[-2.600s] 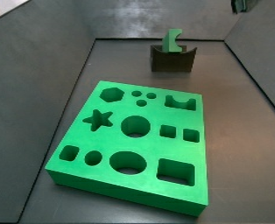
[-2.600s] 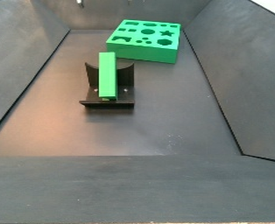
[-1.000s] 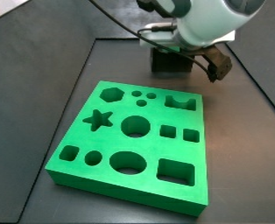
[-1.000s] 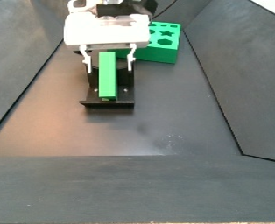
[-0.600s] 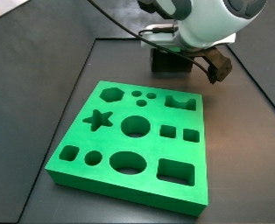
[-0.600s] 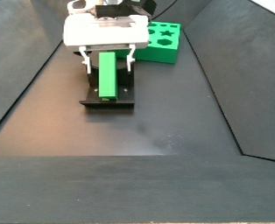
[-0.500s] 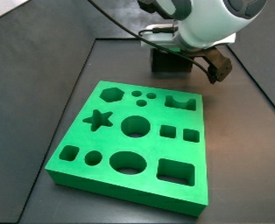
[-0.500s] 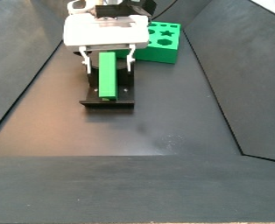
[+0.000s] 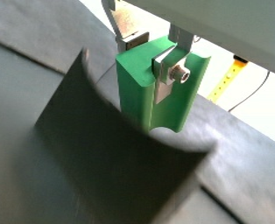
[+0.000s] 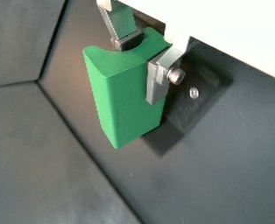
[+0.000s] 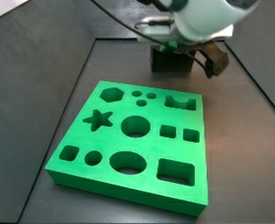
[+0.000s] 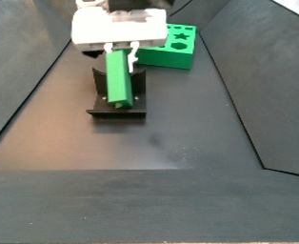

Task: Pick up the arch object. Move up. Place the arch object on the fixture. Regrasp the arch object. Rotate the arch object. Move to above the board. Insert the arch object.
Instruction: Rotate the arch object.

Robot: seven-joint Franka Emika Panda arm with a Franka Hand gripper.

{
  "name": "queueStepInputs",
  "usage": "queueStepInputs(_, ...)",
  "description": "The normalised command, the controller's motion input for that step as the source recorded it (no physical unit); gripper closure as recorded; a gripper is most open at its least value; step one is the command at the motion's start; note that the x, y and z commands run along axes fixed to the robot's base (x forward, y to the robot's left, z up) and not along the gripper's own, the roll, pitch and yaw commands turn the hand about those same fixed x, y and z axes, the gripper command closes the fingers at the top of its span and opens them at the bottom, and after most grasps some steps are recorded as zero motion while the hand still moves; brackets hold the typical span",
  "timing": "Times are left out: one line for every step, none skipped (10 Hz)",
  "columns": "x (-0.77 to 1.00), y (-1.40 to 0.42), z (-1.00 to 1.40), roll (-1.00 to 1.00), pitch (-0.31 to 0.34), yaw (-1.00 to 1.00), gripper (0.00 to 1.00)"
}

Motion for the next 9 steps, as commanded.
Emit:
queueStepInputs(-0.88,0.10,1.00,-0.07,-0.052,0.02,1.00)
queueStepInputs(-0.88,0.10,1.00,-0.08,-0.060,0.01,1.00)
queueStepInputs(-0.89,0.09,1.00,-0.08,-0.067,0.01,1.00)
queueStepInputs(-0.90,0.09,1.00,-0.09,-0.069,0.00,1.00)
queueStepInputs(-0.91,0.08,1.00,-0.09,-0.068,-0.02,1.00)
queueStepInputs(-0.91,0.08,1.00,-0.09,-0.066,-0.03,1.00)
queueStepInputs(-0.92,0.07,1.00,-0.10,-0.062,-0.05,1.00)
queueStepInputs(-0.92,0.06,1.00,-0.10,-0.051,-0.06,1.00)
queueStepInputs(-0.92,0.05,1.00,-0.11,-0.034,-0.07,1.00)
